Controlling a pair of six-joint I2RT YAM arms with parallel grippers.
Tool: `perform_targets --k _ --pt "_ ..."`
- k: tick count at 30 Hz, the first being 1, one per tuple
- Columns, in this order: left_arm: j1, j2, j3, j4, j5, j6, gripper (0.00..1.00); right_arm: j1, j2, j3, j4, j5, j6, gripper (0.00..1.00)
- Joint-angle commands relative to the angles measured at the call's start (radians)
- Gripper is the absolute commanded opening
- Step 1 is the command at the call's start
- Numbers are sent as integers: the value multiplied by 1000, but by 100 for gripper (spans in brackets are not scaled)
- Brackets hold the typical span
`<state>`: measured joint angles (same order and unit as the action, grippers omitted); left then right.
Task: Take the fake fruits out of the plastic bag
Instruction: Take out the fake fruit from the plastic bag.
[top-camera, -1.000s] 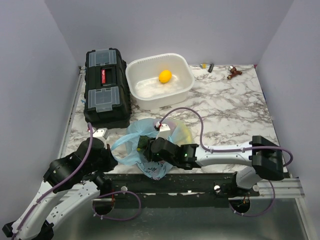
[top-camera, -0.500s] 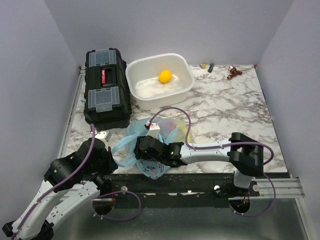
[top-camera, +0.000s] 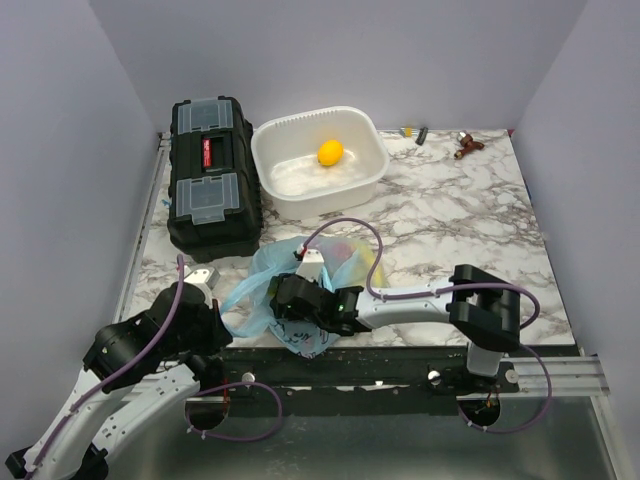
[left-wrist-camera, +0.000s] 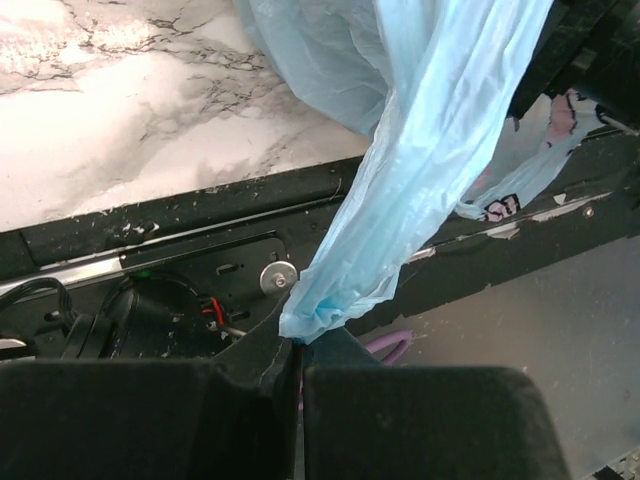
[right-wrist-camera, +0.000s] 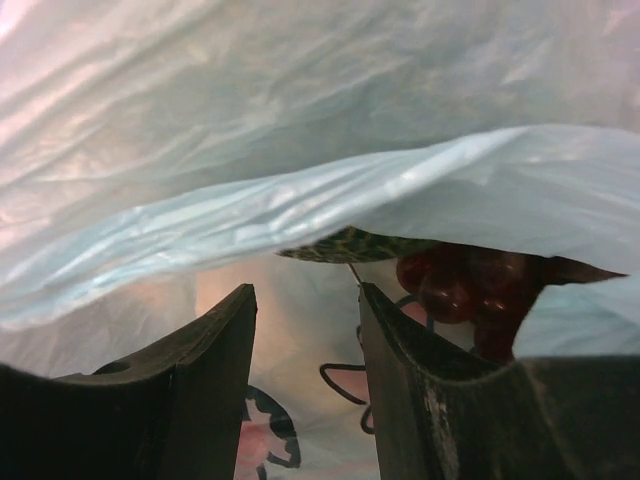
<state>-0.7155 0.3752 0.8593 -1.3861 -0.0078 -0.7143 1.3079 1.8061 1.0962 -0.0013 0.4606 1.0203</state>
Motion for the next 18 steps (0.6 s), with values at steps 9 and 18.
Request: perform_targets --k 9,18 --pt "-2 -11 9 -64 -21 18 0 2 -62 -74 79 -7 -41 57" --pt "-3 4 5 -64 -24 12 0 -14 59 -45 226 -51 -120 63"
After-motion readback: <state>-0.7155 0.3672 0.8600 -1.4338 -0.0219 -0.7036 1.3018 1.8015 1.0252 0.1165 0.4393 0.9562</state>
